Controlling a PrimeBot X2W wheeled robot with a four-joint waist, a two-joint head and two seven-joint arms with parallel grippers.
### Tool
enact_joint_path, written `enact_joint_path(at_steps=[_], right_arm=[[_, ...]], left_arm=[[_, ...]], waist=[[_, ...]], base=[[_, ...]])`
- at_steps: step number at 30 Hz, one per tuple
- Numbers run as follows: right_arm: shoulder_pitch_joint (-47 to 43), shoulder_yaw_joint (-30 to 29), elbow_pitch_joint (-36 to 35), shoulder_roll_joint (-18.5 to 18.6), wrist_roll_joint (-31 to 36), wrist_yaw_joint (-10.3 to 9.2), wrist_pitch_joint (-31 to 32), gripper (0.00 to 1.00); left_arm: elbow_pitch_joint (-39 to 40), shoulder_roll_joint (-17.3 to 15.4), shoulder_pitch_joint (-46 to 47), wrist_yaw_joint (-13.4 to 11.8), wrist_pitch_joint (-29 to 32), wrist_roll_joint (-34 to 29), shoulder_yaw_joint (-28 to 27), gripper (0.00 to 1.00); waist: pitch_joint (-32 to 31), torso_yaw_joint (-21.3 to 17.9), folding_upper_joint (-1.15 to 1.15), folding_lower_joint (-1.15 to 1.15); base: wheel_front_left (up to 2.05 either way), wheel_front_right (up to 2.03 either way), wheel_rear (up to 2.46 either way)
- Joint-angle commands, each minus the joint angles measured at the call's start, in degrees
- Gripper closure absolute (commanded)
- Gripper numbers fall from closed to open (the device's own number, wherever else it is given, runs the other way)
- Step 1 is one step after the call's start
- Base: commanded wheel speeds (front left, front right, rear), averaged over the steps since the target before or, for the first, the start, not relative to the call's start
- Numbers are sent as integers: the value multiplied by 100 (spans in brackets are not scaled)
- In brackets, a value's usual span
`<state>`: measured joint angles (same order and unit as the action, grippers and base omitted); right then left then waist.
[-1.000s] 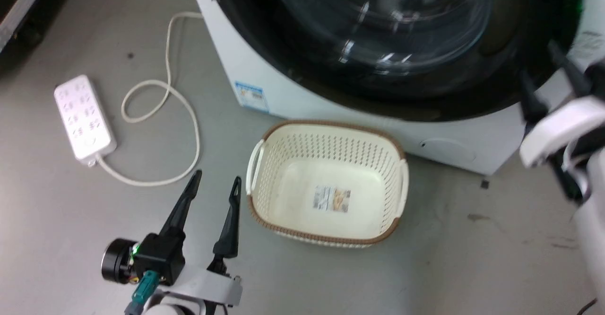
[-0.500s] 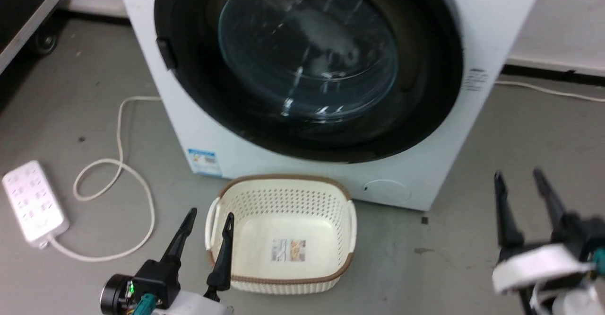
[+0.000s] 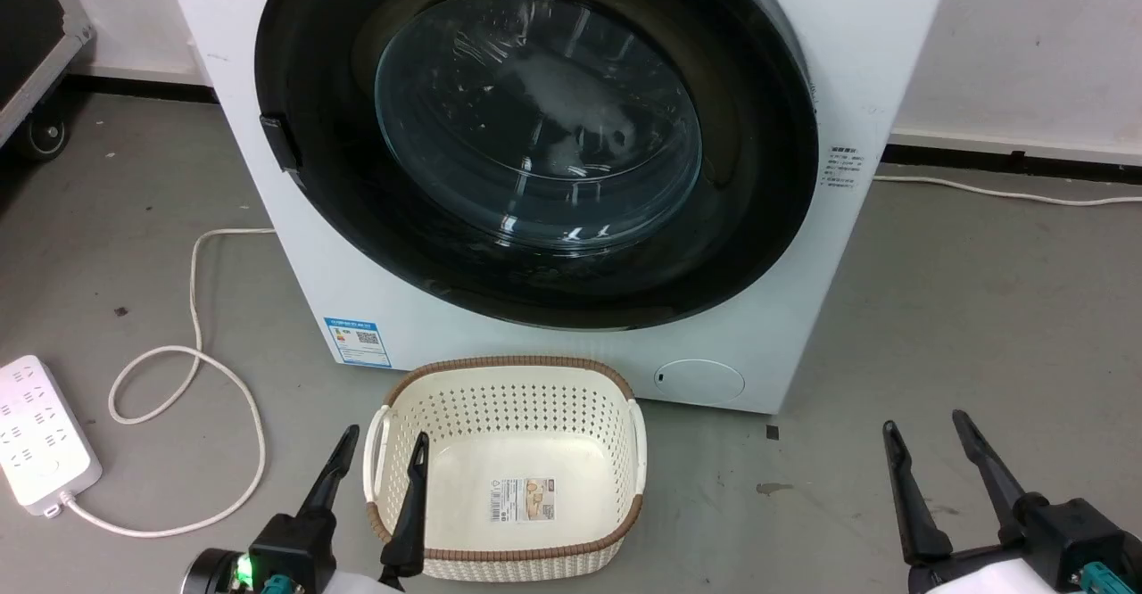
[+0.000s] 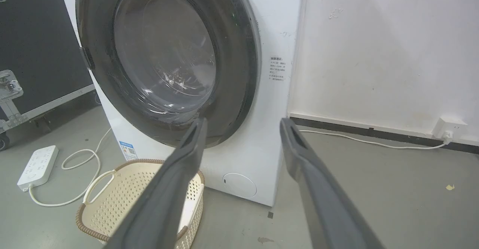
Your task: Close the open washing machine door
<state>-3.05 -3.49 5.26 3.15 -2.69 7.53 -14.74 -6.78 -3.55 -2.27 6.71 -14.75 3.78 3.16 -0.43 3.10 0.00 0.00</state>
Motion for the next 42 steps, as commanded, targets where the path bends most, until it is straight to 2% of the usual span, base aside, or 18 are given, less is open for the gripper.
enact_joint_path(at_steps=[1, 2, 3, 42], right_arm=[[-77, -9, -30, -25, -34, -4, -25, 0], [-77, -9, -30, -25, -34, -4, -25, 0], [1, -5, -4, 0, -10, 0, 1, 100], [90, 101, -150, -7, 69, -1, 420, 100]], left_arm=[[-37, -24, -54, 17, -25, 20, 19, 0], [-37, -24, -54, 17, -25, 20, 19, 0], [-37, -1, -8, 1, 1, 2, 13, 100], [163, 29, 59, -190, 424, -113, -86, 100]], waist=[[-1, 9, 0, 0], [-1, 9, 0, 0], [-1, 9, 0, 0], [11, -82, 0, 0]], base=[[0, 0, 0], [0, 0, 0], [0, 0, 0], [0, 0, 0]])
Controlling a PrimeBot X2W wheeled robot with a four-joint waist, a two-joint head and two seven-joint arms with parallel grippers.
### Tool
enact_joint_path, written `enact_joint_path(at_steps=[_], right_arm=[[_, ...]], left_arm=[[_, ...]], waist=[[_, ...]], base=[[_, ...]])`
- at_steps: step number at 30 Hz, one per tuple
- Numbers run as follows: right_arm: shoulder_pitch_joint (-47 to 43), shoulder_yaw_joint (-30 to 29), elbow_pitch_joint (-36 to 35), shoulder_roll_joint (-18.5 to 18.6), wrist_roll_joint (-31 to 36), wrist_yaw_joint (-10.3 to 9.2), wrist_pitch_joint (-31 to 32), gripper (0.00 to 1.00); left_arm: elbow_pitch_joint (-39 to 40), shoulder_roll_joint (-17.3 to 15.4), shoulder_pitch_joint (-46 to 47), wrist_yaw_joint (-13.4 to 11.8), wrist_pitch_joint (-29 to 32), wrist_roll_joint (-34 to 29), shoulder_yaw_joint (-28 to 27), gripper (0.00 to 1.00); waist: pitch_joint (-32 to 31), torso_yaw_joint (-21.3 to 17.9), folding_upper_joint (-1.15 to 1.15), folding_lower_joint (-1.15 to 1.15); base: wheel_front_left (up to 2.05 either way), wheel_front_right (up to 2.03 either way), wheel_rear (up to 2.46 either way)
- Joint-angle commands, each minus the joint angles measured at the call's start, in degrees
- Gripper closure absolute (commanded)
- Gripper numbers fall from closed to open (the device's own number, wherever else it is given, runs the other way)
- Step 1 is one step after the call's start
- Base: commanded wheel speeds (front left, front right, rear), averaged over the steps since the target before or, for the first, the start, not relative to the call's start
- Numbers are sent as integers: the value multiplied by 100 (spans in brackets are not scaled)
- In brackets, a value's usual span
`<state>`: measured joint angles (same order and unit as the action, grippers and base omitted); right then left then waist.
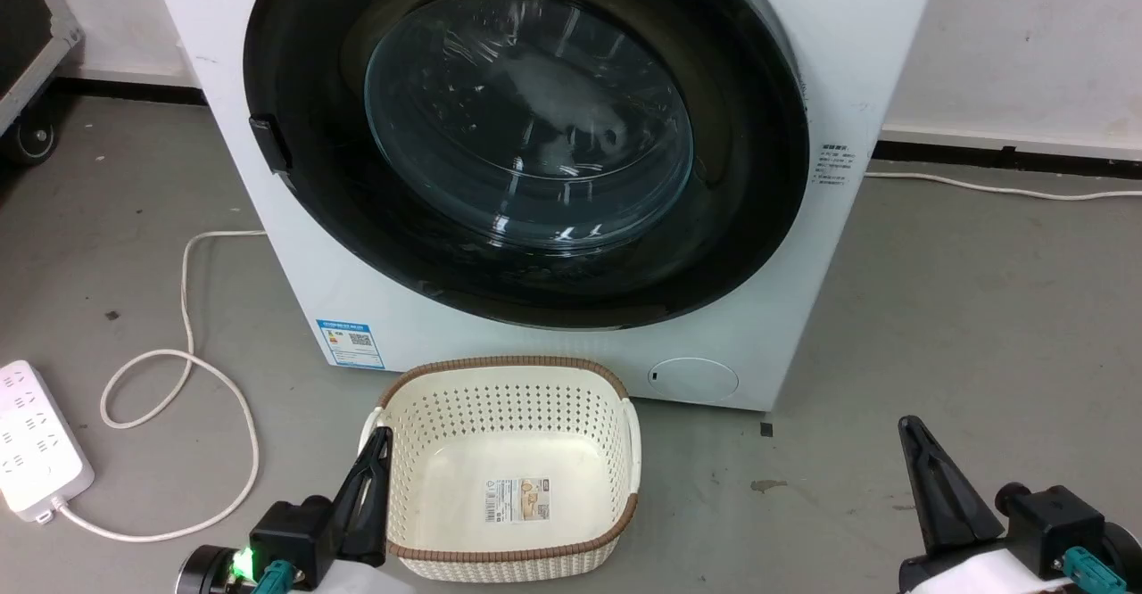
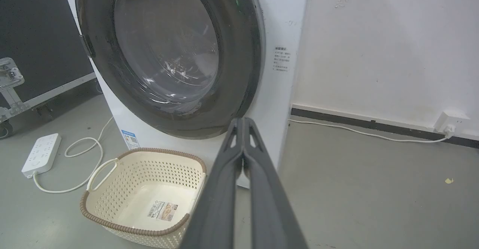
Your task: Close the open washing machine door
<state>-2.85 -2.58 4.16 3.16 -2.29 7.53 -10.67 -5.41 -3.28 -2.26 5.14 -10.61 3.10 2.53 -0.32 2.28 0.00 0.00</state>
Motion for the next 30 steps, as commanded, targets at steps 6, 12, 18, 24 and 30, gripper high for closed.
enact_joint_path(at_steps=[6, 12, 18, 24, 30], right_arm=[[84, 27, -66, -9, 43, -1, 84, 100], [98, 43, -91, -11, 56, -2, 154, 100], [113, 60, -116, -12, 69, -2, 225, 100], [127, 76, -141, -13, 83, -2, 295, 100], [146, 98, -175, -15, 101, -2, 389, 100]], left_arm=[[60, 4, 69, -65, 80, -62, -38, 100], [95, 6, 81, -97, 151, -80, -54, 100], [129, 9, 92, -129, 221, -98, -69, 100], [164, 12, 103, -161, 291, -116, -85, 100], [210, 15, 118, -204, 385, -139, -105, 100]], waist=[[2, -15, 0, 0], [4, -31, 0, 0], [7, -46, 0, 0], [9, -61, 0, 0], [12, -81, 0, 0]], base=[[0, 0, 0], [0, 0, 0], [0, 0, 0], [0, 0, 0], [0, 0, 0]])
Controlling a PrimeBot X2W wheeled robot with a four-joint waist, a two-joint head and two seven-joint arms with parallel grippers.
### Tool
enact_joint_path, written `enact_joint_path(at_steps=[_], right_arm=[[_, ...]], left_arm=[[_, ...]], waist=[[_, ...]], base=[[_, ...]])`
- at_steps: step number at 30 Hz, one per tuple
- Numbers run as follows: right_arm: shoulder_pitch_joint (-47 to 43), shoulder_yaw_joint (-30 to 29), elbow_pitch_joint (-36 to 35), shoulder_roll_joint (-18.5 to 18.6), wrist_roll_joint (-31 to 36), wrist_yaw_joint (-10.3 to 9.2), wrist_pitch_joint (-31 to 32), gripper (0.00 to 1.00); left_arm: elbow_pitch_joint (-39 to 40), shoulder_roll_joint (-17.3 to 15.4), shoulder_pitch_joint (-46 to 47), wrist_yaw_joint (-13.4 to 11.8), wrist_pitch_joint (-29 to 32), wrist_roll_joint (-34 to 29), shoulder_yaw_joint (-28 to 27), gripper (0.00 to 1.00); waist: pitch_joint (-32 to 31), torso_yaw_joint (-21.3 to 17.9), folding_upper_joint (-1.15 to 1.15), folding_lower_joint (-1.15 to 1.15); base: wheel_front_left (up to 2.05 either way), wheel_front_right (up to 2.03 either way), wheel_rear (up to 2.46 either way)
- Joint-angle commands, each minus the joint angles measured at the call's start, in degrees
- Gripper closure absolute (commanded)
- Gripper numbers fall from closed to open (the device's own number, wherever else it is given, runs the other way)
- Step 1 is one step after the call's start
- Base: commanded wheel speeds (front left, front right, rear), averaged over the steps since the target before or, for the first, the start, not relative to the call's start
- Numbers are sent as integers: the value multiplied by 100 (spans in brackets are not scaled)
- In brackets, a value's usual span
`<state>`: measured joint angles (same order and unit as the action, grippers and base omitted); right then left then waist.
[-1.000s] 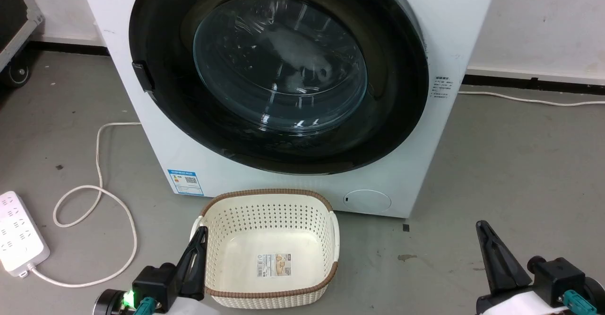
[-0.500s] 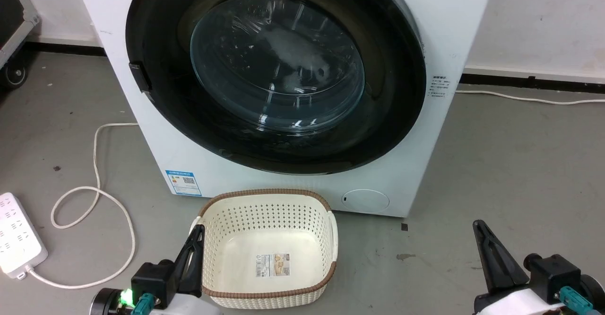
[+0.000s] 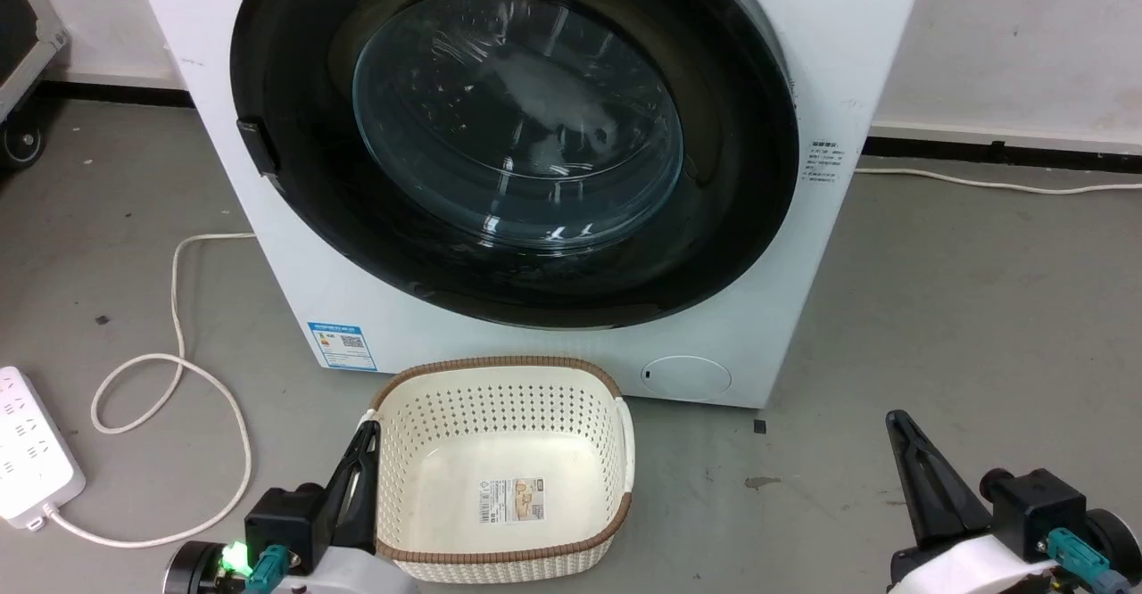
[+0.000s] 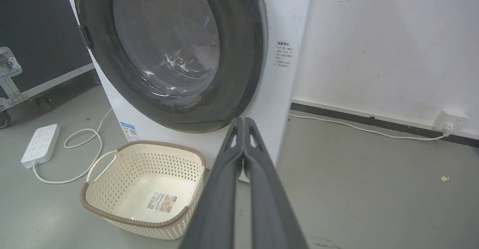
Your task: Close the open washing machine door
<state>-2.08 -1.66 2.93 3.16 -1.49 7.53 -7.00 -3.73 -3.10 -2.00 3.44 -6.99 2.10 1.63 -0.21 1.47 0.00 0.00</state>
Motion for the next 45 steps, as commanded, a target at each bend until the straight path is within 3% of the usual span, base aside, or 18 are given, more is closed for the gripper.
enact_joint_path(at_steps=[1, 45], right_arm=[[72, 10, -56, -15, 23, -2, 34, 100], [188, 142, -256, -26, 130, -4, 598, 100]], left_arm=[[47, -2, 94, -41, 35, -42, -18, 100], [323, 19, 184, -298, 597, -185, -141, 100]], waist=[[1, -4, 0, 0], [18, -125, 0, 0]], base=[[0, 0, 0], [0, 0, 0]])
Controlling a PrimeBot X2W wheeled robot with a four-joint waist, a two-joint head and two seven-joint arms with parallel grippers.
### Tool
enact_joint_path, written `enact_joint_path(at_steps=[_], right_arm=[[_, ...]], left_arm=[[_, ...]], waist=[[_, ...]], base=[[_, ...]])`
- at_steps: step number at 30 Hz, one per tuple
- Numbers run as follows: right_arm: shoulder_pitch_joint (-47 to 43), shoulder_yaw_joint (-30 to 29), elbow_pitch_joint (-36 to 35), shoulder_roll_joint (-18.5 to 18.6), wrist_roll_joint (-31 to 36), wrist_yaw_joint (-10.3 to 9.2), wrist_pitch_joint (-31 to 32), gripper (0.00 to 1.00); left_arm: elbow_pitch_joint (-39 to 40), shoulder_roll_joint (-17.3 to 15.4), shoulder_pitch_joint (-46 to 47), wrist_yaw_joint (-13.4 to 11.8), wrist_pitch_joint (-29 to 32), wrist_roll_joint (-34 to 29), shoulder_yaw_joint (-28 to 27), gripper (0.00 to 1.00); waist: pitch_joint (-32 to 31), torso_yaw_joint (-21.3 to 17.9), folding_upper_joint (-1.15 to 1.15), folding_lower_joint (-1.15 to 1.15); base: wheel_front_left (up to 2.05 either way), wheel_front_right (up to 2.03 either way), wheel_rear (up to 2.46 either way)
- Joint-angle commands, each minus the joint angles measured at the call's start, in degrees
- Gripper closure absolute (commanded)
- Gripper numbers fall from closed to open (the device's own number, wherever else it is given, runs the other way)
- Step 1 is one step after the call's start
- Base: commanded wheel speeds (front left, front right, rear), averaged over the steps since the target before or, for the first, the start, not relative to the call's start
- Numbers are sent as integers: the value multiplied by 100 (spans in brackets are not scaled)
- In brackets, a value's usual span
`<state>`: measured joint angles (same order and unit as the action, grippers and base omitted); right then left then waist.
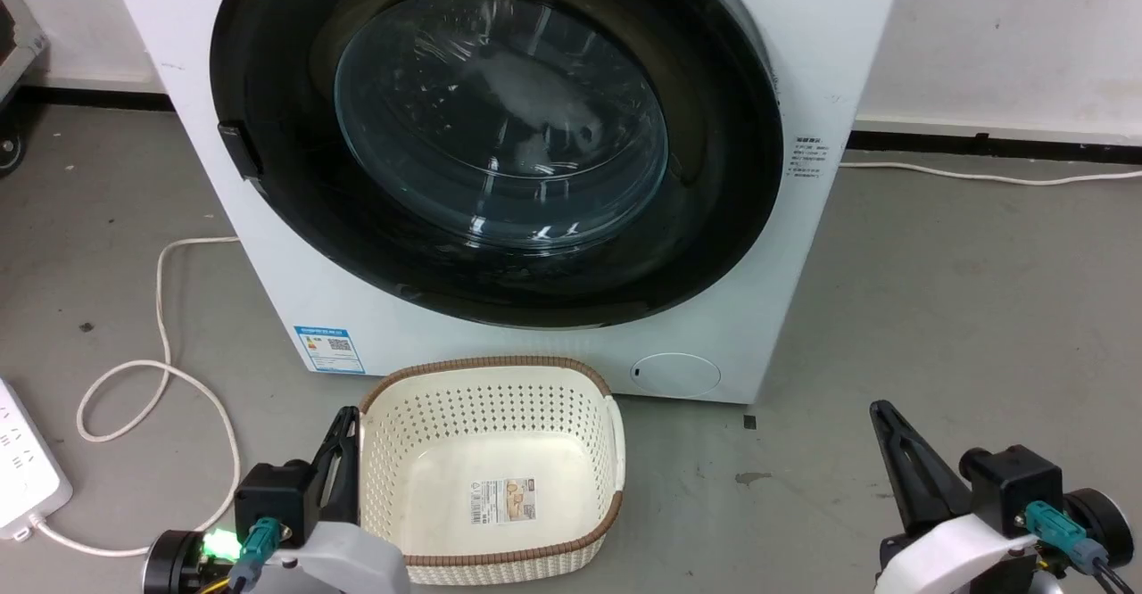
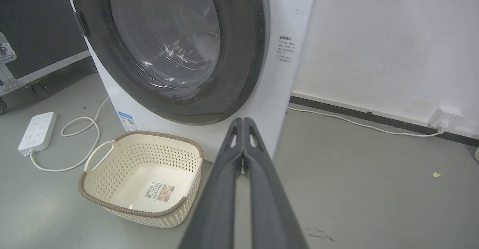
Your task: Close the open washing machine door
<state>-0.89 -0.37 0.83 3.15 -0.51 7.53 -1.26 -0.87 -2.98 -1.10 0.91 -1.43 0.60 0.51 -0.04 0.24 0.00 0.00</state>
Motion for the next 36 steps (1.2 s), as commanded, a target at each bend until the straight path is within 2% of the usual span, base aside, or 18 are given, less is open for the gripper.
enact_joint_path(at_steps=[1, 36], right_arm=[[71, 16, -51, -25, 34, -4, 35, 100], [89, 37, -83, -27, 51, -4, 126, 100]], left_arm=[[43, 7, 96, -49, 53, -37, -31, 100], [87, 11, 110, -91, 143, -60, -51, 100]], waist=[[1, -5, 0, 0], [4, -24, 0, 0]], base=[[0, 0, 0], [0, 0, 0]])
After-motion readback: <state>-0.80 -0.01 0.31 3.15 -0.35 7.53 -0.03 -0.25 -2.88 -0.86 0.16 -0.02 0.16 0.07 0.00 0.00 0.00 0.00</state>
